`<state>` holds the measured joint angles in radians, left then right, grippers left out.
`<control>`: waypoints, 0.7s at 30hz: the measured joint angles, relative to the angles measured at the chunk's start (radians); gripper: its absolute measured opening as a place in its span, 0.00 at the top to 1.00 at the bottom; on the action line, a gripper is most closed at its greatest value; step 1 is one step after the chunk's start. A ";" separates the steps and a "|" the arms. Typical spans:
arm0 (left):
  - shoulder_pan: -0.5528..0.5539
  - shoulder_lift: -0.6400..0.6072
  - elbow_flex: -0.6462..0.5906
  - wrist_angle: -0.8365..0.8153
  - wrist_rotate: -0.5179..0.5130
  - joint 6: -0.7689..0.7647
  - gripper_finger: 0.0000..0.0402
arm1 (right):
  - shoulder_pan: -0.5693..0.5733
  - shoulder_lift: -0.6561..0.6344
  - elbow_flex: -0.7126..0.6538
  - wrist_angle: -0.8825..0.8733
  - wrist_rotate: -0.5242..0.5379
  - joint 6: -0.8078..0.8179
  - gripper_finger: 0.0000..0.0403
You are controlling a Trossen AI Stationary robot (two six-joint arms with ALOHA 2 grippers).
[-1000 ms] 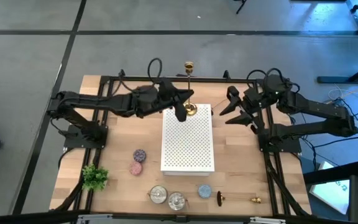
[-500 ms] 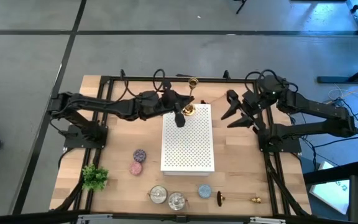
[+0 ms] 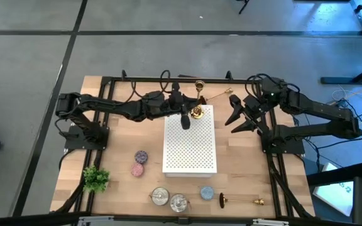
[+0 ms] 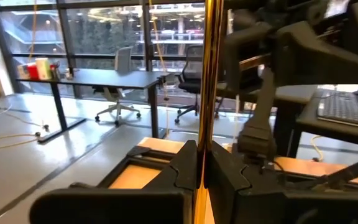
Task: Pick & Place candle stick holders
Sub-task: Put the top right gold candle holder on the shelf
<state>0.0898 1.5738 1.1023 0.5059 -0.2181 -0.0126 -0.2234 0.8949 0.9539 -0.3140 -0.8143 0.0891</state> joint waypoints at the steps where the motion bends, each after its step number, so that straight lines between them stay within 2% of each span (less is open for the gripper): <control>1: -0.006 0.000 0.000 -0.001 -0.001 0.000 0.97 | 0.000 0.000 0.000 0.000 0.000 0.000 0.56; 11: -0.092 -0.007 0.000 -0.049 -0.009 -0.031 0.97 | 0.000 0.000 0.000 -0.001 0.000 0.000 0.56; 21: -0.218 -0.024 0.000 -0.082 -0.174 -0.067 0.97 | 0.000 -0.001 0.000 -0.023 0.000 -0.019 0.56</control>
<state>-0.1284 1.5494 1.1023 0.4238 -0.3920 -0.0793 -0.2234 0.8944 0.9539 -0.3374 -0.8139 0.0696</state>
